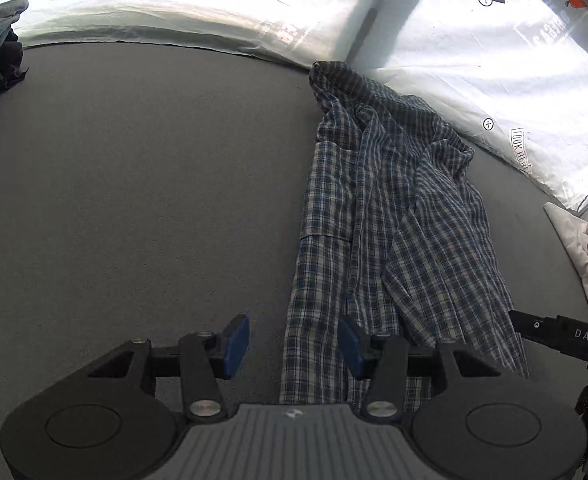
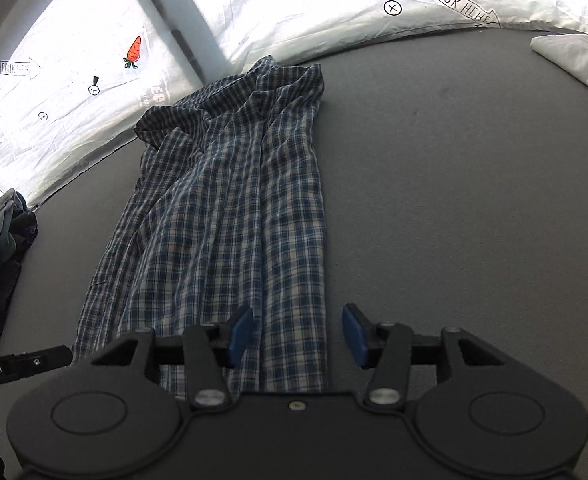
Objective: Fold clothes
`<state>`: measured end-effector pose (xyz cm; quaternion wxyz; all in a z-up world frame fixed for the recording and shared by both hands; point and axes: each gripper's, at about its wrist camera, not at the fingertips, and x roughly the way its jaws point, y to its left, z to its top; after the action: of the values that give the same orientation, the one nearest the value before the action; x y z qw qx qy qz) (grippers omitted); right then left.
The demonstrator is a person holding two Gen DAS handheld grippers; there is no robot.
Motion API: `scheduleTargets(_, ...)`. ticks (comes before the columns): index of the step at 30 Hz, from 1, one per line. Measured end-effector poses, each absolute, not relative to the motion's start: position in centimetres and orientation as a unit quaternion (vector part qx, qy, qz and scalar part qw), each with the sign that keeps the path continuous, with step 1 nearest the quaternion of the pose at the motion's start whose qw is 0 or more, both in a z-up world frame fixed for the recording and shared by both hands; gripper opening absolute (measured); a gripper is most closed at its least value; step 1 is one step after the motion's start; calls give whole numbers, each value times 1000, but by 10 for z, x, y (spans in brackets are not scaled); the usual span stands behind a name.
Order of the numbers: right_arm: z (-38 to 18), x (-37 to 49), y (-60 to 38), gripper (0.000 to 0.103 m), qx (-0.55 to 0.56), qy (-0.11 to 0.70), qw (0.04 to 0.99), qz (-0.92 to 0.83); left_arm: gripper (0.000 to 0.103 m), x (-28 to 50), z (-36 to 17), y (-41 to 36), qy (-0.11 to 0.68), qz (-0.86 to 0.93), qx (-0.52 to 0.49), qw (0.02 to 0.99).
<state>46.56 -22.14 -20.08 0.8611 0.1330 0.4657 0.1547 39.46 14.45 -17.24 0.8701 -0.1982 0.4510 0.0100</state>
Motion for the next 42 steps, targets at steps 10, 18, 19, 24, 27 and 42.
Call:
scheduleTargets(10, -230, 386, -275, 23, 354, 487, 783, 158, 45, 315, -192, 173, 448, -19, -330, 830)
scheduleTargets(18, -253, 336, -297, 15, 441, 497, 727, 175, 30, 280, -206, 173, 460, -40, -373, 805)
scheduleTargets(19, -255, 331, -298, 15, 450, 498, 720, 177, 30, 278, -206, 174, 461, -43, -375, 803)
scheduleTargets(24, -261, 312, -303, 15, 472, 505, 699, 184, 19, 268, -207, 170, 474, -50, -365, 800)
scheduleTargets(27, -264, 302, -305, 15, 484, 509, 686, 188, 18, 262, -210, 169, 482, -59, -367, 794)
scheduleTargets(42, -268, 261, -310, 15, 487, 540, 652, 214, 18, 219, -223, 176, 506, -102, -410, 752)
